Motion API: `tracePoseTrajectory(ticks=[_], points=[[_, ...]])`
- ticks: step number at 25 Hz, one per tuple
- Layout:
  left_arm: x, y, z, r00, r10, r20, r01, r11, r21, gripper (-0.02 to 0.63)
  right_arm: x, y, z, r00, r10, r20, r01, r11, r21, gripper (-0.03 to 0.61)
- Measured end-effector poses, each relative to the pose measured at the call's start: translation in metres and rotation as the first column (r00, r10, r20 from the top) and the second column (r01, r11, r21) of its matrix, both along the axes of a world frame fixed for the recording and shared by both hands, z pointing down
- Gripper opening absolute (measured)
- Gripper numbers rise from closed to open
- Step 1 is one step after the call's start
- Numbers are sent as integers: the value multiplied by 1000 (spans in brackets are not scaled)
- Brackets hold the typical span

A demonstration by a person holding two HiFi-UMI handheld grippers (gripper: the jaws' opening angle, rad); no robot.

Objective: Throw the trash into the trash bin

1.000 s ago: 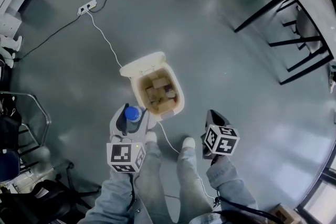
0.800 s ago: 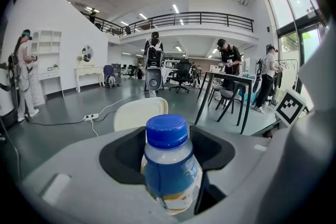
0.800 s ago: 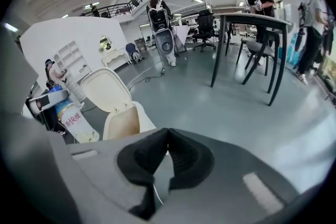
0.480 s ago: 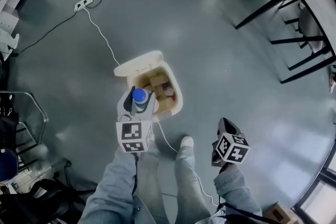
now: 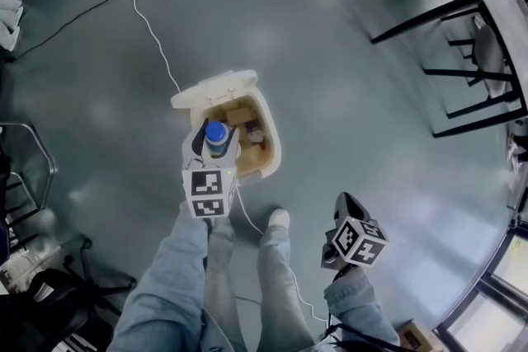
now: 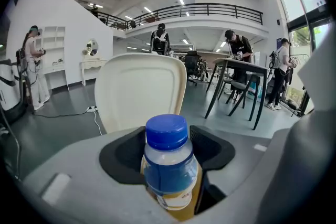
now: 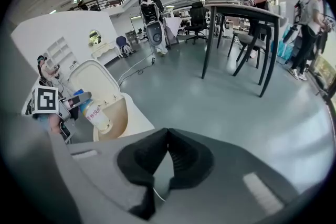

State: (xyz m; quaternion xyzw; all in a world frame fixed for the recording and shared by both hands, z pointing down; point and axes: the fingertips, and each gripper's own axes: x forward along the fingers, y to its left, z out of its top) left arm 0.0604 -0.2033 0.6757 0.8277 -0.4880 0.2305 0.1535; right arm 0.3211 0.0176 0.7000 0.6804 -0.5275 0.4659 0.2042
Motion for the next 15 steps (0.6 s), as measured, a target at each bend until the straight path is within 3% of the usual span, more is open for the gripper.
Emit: tracePoseTrajectory(ticks=[15], points=[[5, 2, 10, 1000, 13, -22, -14, 999, -31, 275, -2, -9, 2, 1000, -23, 5, 23, 1000, -1, 3]])
